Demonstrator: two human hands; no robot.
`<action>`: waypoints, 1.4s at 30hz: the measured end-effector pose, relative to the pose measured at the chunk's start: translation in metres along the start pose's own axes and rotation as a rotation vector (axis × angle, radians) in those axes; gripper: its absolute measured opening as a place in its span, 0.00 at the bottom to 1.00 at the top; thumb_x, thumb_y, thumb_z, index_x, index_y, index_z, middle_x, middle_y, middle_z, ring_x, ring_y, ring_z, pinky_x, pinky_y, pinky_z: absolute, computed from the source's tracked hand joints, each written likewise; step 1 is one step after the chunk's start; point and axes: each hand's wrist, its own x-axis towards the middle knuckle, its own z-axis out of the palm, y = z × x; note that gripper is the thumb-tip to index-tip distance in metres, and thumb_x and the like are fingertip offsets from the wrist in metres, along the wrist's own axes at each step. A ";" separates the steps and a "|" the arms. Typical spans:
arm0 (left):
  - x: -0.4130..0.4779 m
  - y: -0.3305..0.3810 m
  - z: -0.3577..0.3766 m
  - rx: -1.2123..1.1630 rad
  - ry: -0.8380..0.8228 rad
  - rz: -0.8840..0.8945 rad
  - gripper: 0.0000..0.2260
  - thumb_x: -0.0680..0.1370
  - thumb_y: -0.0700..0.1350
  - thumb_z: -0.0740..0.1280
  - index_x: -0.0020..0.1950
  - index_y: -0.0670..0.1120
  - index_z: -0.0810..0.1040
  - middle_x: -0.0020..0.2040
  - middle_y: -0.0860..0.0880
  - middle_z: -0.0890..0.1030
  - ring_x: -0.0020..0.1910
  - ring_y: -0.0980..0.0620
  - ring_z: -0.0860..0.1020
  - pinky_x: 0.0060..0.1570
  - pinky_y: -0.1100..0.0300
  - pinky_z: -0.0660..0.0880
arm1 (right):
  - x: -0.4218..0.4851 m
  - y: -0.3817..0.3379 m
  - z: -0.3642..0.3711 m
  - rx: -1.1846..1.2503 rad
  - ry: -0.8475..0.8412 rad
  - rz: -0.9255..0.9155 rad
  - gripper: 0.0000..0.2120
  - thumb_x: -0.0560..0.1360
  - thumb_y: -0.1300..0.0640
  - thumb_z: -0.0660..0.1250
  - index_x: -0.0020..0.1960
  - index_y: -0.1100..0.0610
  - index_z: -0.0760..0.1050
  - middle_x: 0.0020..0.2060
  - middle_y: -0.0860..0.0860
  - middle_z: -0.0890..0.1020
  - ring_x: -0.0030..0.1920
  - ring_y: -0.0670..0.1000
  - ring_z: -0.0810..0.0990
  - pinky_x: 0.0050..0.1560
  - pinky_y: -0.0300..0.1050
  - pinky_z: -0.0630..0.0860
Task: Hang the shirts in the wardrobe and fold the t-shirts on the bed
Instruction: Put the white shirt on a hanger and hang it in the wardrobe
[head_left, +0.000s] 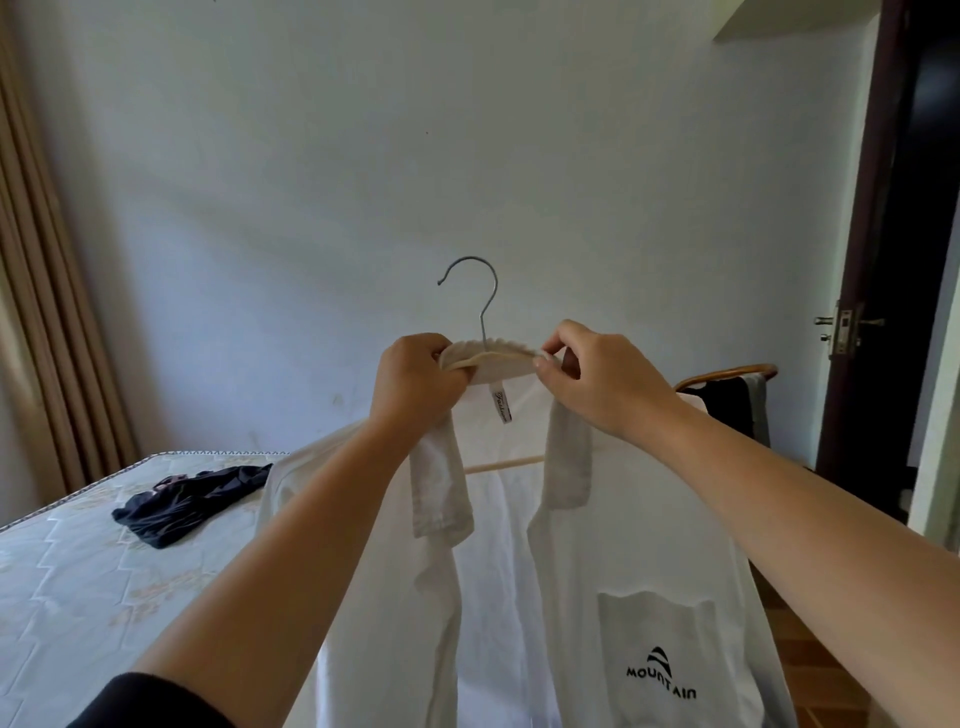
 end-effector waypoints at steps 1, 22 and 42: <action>0.002 0.001 -0.001 -0.007 0.006 -0.005 0.15 0.73 0.42 0.70 0.27 0.46 0.72 0.25 0.52 0.70 0.27 0.56 0.68 0.24 0.69 0.62 | 0.001 0.001 0.000 0.012 0.044 -0.001 0.08 0.79 0.54 0.60 0.48 0.57 0.73 0.35 0.48 0.75 0.37 0.50 0.73 0.38 0.44 0.67; 0.011 -0.011 -0.016 0.075 -0.308 0.038 0.11 0.79 0.50 0.64 0.39 0.46 0.76 0.35 0.51 0.75 0.35 0.54 0.72 0.34 0.65 0.68 | 0.005 0.055 -0.020 -0.258 0.151 0.199 0.09 0.81 0.55 0.56 0.42 0.56 0.66 0.40 0.55 0.74 0.45 0.59 0.74 0.43 0.46 0.61; 0.095 0.067 -0.035 0.295 0.143 0.246 0.14 0.80 0.50 0.61 0.37 0.45 0.70 0.37 0.46 0.73 0.40 0.44 0.72 0.38 0.56 0.65 | 0.089 0.017 -0.104 -0.383 0.303 0.155 0.11 0.80 0.52 0.58 0.44 0.56 0.73 0.48 0.60 0.79 0.52 0.61 0.77 0.43 0.47 0.63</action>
